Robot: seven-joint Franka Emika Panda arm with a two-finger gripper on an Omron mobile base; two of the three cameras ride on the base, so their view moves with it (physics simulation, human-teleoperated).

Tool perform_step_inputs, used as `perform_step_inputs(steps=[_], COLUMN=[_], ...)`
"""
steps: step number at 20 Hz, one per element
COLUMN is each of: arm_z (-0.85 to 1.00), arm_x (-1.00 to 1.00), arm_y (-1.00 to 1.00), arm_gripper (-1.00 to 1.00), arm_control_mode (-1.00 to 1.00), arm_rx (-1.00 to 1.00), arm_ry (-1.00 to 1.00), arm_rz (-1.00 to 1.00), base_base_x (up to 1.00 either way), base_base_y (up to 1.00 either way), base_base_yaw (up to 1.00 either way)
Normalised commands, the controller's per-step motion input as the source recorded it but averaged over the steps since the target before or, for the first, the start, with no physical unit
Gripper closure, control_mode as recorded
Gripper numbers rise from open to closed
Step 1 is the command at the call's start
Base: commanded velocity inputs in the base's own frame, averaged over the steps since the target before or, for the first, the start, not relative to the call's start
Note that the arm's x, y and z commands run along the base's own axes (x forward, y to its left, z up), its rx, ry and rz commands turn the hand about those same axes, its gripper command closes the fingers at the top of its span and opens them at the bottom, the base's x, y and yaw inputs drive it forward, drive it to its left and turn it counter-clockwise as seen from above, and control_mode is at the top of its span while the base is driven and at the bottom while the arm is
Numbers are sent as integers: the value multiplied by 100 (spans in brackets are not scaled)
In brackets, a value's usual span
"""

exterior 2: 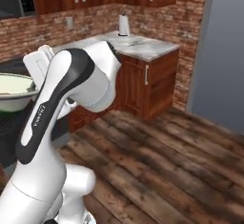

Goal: Pick the squash from the sink and place it in the bowl. Then pick the bowl and place it in the microwave. Then close the microwave door and press the start button.

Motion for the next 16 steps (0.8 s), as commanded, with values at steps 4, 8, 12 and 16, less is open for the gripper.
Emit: perform_step_inputs(steps=[4, 8, 12, 16], arm_z=[0, 0, 0, 0], arm_x=[0, 0, 0, 0], arm_y=[0, 0, 0, 0], arm_gripper=[100, 100, 100, 100], arm_control_mode=[100, 100, 100, 100], arm_rx=[0, 0, 0, 0], arm_ry=[0, 0, 0, 0], arm_rz=[0, 0, 0, 0], base_base_x=[100, 100, 100, 100], base_base_y=[-18, -13, -17, -28], base_base_yaw=[69, 68, 66, 65])
